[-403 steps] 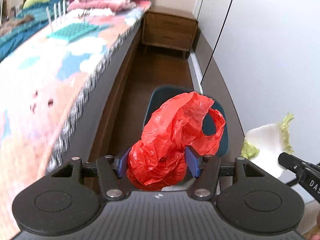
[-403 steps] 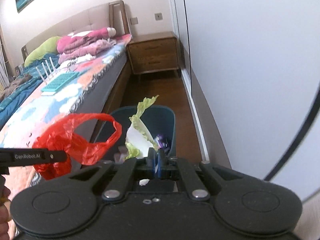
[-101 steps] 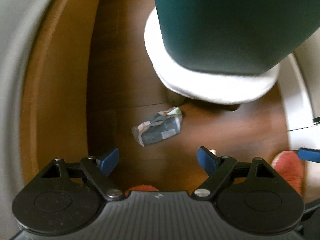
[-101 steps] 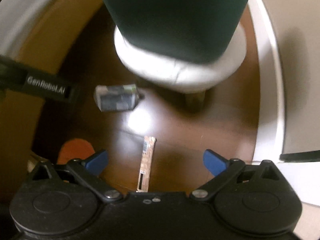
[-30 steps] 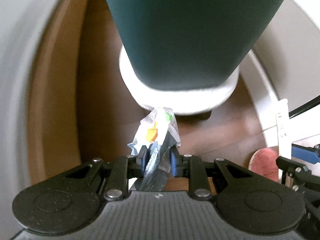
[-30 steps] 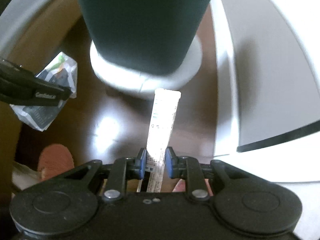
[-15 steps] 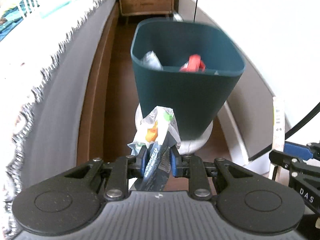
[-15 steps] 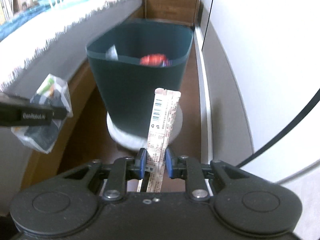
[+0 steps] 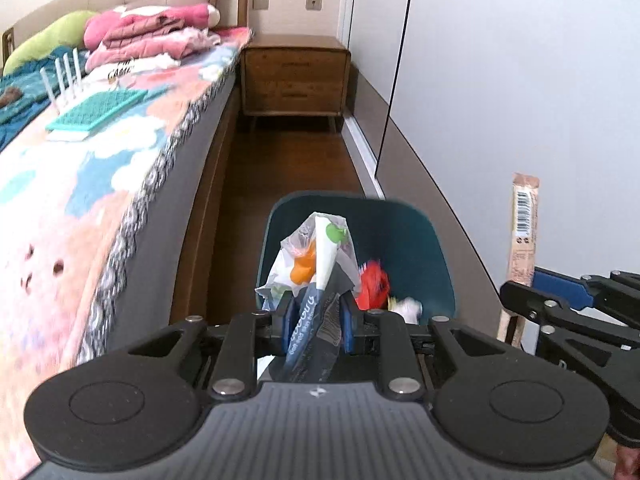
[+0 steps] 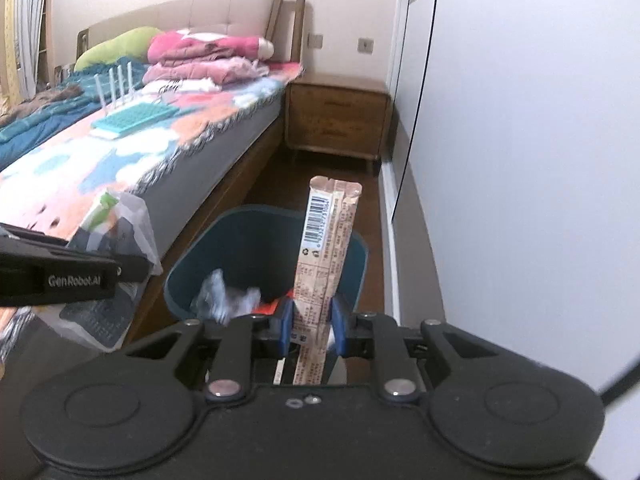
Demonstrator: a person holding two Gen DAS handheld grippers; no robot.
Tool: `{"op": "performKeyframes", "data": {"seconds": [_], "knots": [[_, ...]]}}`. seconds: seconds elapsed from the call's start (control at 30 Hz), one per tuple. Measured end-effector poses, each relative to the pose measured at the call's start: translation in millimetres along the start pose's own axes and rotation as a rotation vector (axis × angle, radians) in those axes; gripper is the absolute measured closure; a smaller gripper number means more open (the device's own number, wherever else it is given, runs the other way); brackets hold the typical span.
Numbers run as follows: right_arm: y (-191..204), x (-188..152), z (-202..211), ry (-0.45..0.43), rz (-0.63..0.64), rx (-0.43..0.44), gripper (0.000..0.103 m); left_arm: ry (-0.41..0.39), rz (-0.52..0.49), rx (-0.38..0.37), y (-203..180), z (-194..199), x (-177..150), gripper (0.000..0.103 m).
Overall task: Collect trash
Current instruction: 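Lift the packet and wrapper over the wastebasket and open both tools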
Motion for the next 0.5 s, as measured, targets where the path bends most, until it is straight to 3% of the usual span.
{"op": "performKeyframes", "data": {"seconds": [0.17, 0.5], "knots": [[1.7, 17.0, -36.8, -0.009, 0.017, 0.012, 0.084, 0.004, -0.022, 0.006, -5.1, -36.1, 26.3, 0.081], [8.4, 2.3, -91.4, 0.05, 0.078, 0.031, 0.084, 0.093, 0.01, 0.019, -2.0, -123.8, 38.6, 0.081]]}}
Point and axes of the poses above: each gripper's, at about its wrist camera, not at the fingertips, and z roughly against the way its jaws point, y to its left, x to its top, the point moved 6 cm from there along -z, roughly the way its jaws point
